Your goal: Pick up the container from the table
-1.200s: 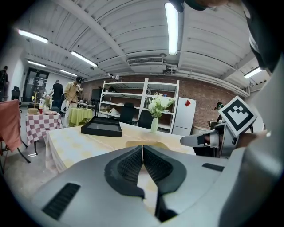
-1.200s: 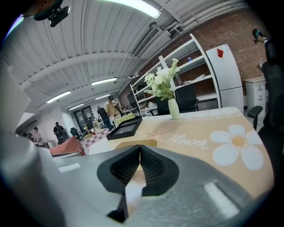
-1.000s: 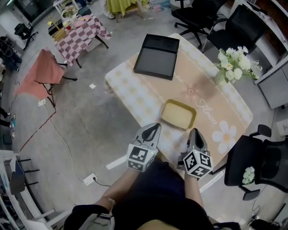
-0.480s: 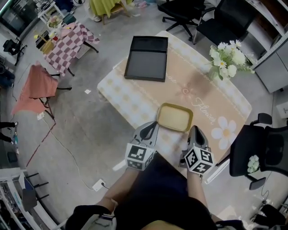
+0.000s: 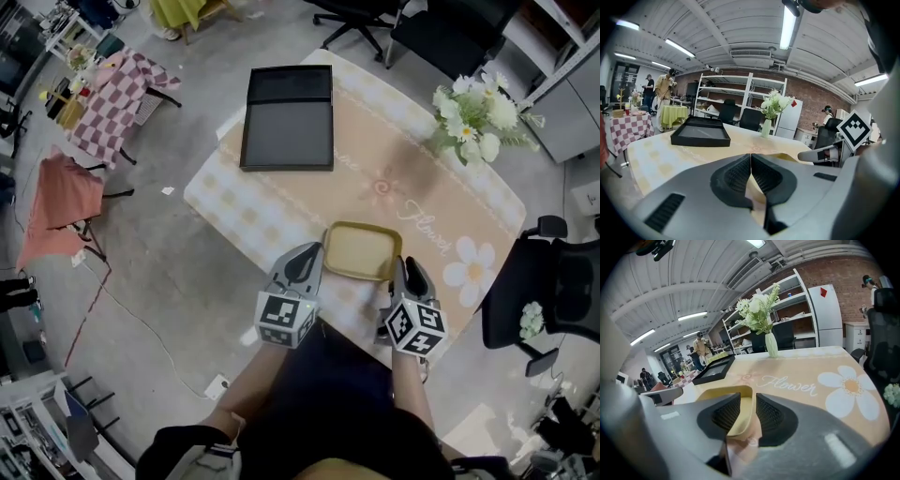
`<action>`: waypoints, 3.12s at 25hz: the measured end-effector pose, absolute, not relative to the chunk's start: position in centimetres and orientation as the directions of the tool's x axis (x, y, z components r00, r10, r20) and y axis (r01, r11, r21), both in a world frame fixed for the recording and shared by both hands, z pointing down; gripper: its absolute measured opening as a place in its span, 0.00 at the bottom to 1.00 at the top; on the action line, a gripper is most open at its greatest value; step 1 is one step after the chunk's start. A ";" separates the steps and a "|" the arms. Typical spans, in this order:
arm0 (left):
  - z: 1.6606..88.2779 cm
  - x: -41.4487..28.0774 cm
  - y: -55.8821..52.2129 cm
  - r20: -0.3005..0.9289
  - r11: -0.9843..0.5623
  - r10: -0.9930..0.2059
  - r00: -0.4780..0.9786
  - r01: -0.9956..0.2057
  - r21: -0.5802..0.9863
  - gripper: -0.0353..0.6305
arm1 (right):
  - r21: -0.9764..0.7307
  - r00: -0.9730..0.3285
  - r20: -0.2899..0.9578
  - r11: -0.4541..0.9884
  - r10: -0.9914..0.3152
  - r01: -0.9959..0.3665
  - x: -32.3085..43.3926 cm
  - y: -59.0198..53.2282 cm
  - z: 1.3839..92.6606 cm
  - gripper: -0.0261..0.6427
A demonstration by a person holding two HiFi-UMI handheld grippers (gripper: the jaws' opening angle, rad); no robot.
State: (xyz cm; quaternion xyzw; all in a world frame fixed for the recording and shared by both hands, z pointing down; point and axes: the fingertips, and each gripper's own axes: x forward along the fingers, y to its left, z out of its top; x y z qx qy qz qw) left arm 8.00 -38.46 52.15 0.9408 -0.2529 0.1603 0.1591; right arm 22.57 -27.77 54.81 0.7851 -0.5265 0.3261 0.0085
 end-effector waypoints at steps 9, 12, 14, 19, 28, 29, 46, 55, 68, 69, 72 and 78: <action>54.4 8.3 -41.1 0.424 -0.812 -0.403 0.811 -0.530 0.244 0.07 | -0.311 0.228 0.585 -0.475 -0.778 -0.823 22.9 -29.2 57.0 0.22; 54.7 8.5 -41.7 0.430 -0.806 -0.396 0.811 -0.532 0.260 0.07 | -0.307 0.219 0.604 -0.477 -0.766 -0.824 23.0 -29.5 57.6 0.22; 55.0 8.6 -42.0 0.436 -0.804 -0.390 0.811 -0.531 0.268 0.07 | -0.307 0.213 0.616 -0.479 -0.759 -0.822 23.0 -29.7 58.0 0.22; 55.7 8.9 -42.4 0.447 -0.799 -0.380 0.810 -0.531 0.283 0.07 | -0.303 0.205 0.639 -0.487 -0.742 -0.819 23.0 -30.0 58.7 0.22; 56.1 9.0 -42.8 0.454 -0.794 -0.374 0.809 -0.532 0.294 0.07 | -0.289 0.196 0.667 -0.492 -0.719 -0.821 23.0 -30.1 59.5 0.18; 56.1 8.9 -42.9 0.454 -0.793 -0.376 0.808 -0.534 0.294 0.07 | -0.286 0.198 0.669 -0.494 -0.716 -0.821 23.1 -30.0 59.5 0.16; 55.5 7.9 -42.5 0.444 -0.790 -0.397 0.803 -0.546 0.280 0.07 | -0.273 0.237 0.678 -0.537 -0.696 -0.798 23.6 -29.7 59.6 0.07; 54.8 7.3 -41.2 0.434 -0.797 -0.400 0.807 -0.540 0.269 0.07 | -0.289 0.247 0.667 -0.550 -0.702 -0.784 23.5 -29.2 59.2 0.06; 52.3 7.3 -39.2 0.386 -0.827 -0.394 0.834 -0.505 0.249 0.07 | -0.299 0.283 0.621 -0.555 -0.731 -0.777 23.7 -27.8 56.8 0.06; 52.1 7.4 -39.1 0.380 -0.829 -0.393 0.837 -0.501 0.247 0.07 | -0.298 0.290 0.614 -0.556 -0.734 -0.776 23.8 -27.6 56.5 0.06; 51.4 7.7 -38.6 0.366 -0.839 -0.387 0.846 -0.488 0.240 0.07 | -0.299 0.305 0.596 -0.558 -0.743 -0.774 24.1 -27.3 55.6 0.06; 49.6 8.7 -37.6 0.323 -0.863 -0.369 0.872 -0.450 0.230 0.07 | -0.322 0.346 0.551 -0.576 -0.760 -0.751 25.0 -26.3 53.7 0.06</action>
